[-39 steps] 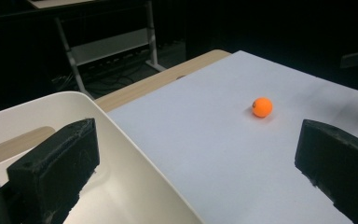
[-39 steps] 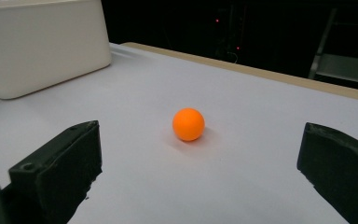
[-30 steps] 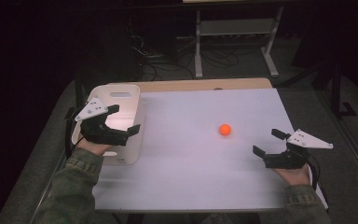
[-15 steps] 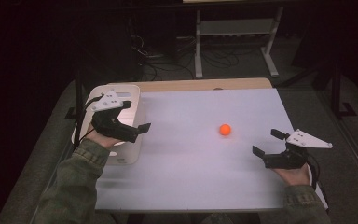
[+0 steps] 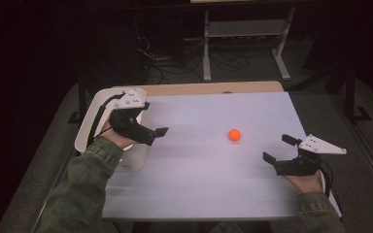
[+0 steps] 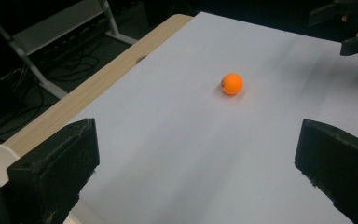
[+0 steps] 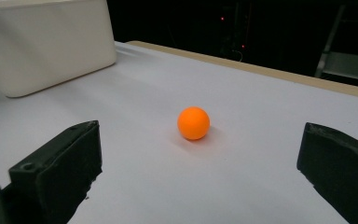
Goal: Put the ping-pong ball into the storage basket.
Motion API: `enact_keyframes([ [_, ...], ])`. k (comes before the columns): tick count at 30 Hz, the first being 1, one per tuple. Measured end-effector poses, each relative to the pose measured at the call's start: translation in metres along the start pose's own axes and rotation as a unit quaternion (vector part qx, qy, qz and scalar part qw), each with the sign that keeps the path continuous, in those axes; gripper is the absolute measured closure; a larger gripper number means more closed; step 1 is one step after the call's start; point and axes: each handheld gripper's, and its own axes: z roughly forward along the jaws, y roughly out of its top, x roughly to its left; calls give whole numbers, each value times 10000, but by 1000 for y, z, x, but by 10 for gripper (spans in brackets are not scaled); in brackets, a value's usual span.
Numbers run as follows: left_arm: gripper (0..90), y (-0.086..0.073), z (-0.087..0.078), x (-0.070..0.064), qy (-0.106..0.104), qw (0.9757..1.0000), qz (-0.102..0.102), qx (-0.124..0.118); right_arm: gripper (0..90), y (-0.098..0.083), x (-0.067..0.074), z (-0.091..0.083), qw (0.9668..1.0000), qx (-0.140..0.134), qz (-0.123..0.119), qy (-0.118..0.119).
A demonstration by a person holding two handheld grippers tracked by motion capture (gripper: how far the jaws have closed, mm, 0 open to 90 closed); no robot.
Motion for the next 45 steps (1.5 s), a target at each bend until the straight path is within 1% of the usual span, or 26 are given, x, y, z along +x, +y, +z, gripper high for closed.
enact_keyframes([
  [3,0,3,3,-1,-45,10000,41,17,0,0,0,0,10000,1,5,7],
  [4,0,5,6,-2,-82,9999,52,52,0,0,0,0,10000,-2,1,8],
  [6,0,6,10,0,-66,9999,70,116,0,0,0,0,10000,2,-6,9],
  [9,0,7,14,4,-89,9998,17,161,0,0,0,0,10000,-5,0,11],
  [10,0,7,19,7,-117,9997,-15,204,0,0,0,-1,10000,1,-4,7],
  [12,0,7,21,7,-132,9996,-19,244,0,0,0,-1,10000,4,-3,7],
  [13,0,8,25,9,-191,9993,-25,320,0,0,0,-1,10000,7,-5,3],
  [17,0,11,31,12,-252,9988,-65,404,0,0,0,-1,10000,11,-3,4],
  [18,0,12,35,13,-323,9985,-101,438,0,0,0,-1,10000,17,0,6],
  [19,0,12,35,13,-323,9985,-101,438,0,0,0,-1,10000,14,-2,6],
  [20,0,14,38,14,-352,9980,-86,518,0,0,0,-1,10000,15,0,7],
  [21,0,14,38,14,-352,9980,-86,518,0,0,0,-1,10000,15,0,7],
  [23,0,17,43,14,-427,9973,-56,591,0,0,0,-1,10000,18,-4,4],
  [24,0,21,46,13,-496,9964,34,689,0,0,0,-1,10000,25,2,-1],
  [26,0,26,50,11,-584,9959,65,683,0,0,0,-1,10000,23,-7,-1],
  [28,0,28,51,11,-613,9956,97,696,0,0,0,-1,10000,22,-9,1],
  [31,0,33,57,10,-729,9946,113,733,0,0,0,-1,10000,20,-6,3],
  [33,0,34,58,10,-731,9945,103,737,0,0,0,-1,10000,21,-5,1],
  [35,0,36,62,10,-835,9935,83,776,0,0,-1,-1,10000,13,-13,3],
  [36,0,36,62,10,-835,9935,83,776,0,0,-1,-1,10000,9,-15,3],
  [37,0,37,63,10,-877,9928,120,801,0,0,-1,-1,10000,9,-15,3],
  [39,0,38,65,10,-912,9921,136,845,0,0,-1,-2,10000,5,0,0],
  [40,0,39,66,10,-958,9914,135,887,0,0,-1,-2,10000,-3,13,-1],
  [41,0,39,66,10,-958,9914,135,887,0,0,-1,-2,10000,-3,13,-1],
  [43,0,39,70,11,-969,9908,75,938,0,0,-1,-2,10000,-13,8,-7],
  [45,0,39,74,12,-961,9895,127,1073,0,0,-1,-2,10000,-8,2,-11],
])
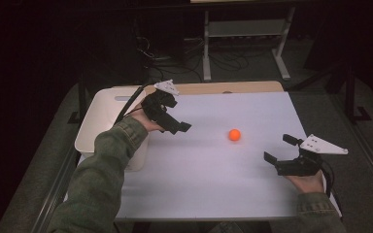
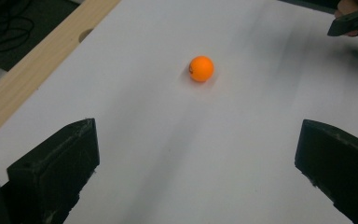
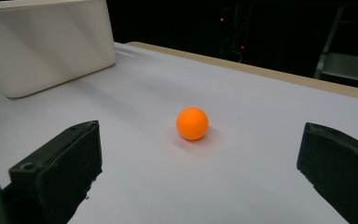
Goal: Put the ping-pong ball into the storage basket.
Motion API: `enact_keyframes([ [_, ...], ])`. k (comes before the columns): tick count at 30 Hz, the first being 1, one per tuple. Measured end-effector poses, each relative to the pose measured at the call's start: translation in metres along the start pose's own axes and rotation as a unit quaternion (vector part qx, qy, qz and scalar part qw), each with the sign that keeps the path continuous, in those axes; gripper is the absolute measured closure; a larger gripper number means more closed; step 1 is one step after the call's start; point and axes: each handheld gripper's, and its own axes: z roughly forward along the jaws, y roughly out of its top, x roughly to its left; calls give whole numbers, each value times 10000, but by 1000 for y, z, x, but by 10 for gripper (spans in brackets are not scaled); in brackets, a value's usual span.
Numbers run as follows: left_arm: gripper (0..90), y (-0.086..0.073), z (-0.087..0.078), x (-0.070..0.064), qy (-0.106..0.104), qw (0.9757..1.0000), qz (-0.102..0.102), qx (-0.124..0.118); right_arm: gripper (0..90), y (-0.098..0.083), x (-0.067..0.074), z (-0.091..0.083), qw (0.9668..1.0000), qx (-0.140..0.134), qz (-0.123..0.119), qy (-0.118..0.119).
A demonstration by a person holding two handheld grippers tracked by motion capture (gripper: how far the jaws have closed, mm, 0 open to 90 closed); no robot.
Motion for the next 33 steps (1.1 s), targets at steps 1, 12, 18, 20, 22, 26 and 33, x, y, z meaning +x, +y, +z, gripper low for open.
enact_keyframes([
  [1,0,0,0,0,0,10000,0,0,0,0,0,0,10000,5,3,1],
  [12,0,7,17,3,-236,9995,50,182,0,-1,-1,0,10000,7,9,-24],
  [18,0,11,26,4,-345,9992,13,197,0,-1,-1,-1,10000,1,18,-21],
  [20,0,11,27,5,-358,9991,24,220,0,-1,-1,-1,10000,1,20,-20],
  [22,0,12,30,5,-405,9989,29,249,0,-1,-1,-1,10000,8,11,-18],
  [26,0,13,34,6,-477,9986,-6,231,0,-1,-1,-1,10000,1,22,-26],
  [33,0,16,45,4,-613,9978,59,249,0,-1,-1,-1,10000,-4,25,-24],
])
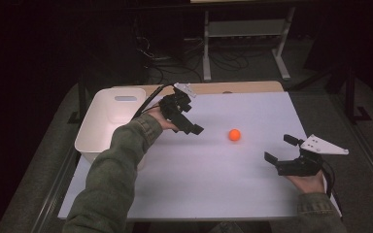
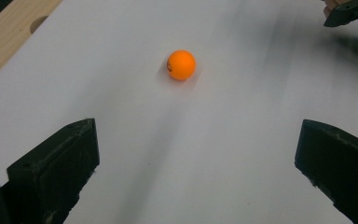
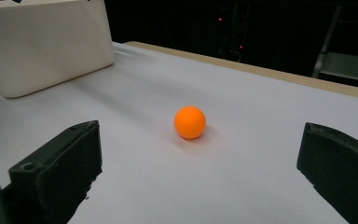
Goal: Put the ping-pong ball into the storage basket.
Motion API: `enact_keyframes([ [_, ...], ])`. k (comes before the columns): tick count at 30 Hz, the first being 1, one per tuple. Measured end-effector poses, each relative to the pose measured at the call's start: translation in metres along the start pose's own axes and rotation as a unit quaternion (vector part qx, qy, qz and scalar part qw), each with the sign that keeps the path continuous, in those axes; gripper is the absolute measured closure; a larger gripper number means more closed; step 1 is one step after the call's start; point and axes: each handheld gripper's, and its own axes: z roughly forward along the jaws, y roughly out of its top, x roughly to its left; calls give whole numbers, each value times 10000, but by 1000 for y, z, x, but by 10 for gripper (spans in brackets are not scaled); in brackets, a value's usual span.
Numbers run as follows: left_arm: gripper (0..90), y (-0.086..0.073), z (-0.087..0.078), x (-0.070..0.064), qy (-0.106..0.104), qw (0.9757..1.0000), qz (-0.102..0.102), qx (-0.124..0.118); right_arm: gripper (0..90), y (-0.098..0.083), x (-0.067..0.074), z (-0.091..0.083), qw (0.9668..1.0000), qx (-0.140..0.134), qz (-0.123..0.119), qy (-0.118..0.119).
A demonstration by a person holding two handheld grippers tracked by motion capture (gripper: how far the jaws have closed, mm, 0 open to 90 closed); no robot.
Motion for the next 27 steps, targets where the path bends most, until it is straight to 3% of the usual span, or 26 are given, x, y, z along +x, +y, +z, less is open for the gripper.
enact_keyframes([
  [10,0,4,10,8,-197,9998,-69,-36,0,0,0,0,10000,4,-8,5],
  [19,0,7,15,15,-232,9995,-201,71,0,0,-1,0,10000,6,-7,-26],
  [27,0,12,19,18,-261,9994,-230,-47,0,0,0,-1,10000,-4,-2,-25],
])
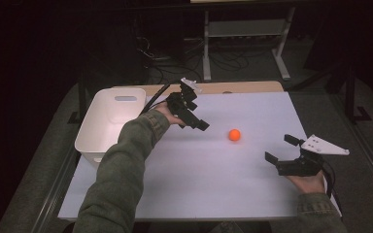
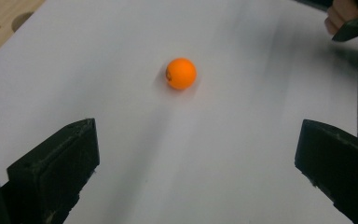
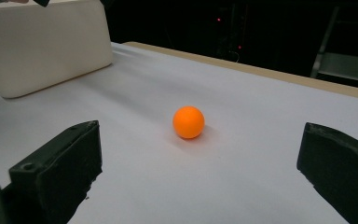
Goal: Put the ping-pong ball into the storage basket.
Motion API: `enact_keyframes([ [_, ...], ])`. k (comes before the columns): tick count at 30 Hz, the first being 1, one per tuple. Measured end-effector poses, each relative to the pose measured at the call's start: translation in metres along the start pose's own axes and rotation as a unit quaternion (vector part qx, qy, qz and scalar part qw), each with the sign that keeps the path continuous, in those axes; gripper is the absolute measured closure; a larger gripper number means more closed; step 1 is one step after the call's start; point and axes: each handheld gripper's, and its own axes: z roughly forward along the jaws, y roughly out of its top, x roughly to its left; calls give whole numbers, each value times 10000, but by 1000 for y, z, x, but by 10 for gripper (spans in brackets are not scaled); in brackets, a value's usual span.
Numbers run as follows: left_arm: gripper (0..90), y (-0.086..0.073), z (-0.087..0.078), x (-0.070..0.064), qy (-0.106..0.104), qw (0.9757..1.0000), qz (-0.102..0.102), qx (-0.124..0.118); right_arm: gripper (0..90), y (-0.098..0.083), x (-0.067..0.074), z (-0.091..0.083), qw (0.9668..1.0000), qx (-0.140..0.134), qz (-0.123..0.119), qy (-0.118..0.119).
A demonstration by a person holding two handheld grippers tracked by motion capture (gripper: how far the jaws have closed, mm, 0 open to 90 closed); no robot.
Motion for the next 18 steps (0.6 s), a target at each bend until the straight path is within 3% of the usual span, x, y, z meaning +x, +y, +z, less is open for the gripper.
enact_keyframes([
  [4,0,3,8,1,-8,9999,34,101,0,-1,0,1,10000,55,1,16],
  [14,0,11,24,0,-57,9999,98,-22,0,-1,0,2,10000,58,11,18],
  [18,0,10,34,3,-60,9999,128,81,0,-2,-1,2,10000,64,4,13],
])
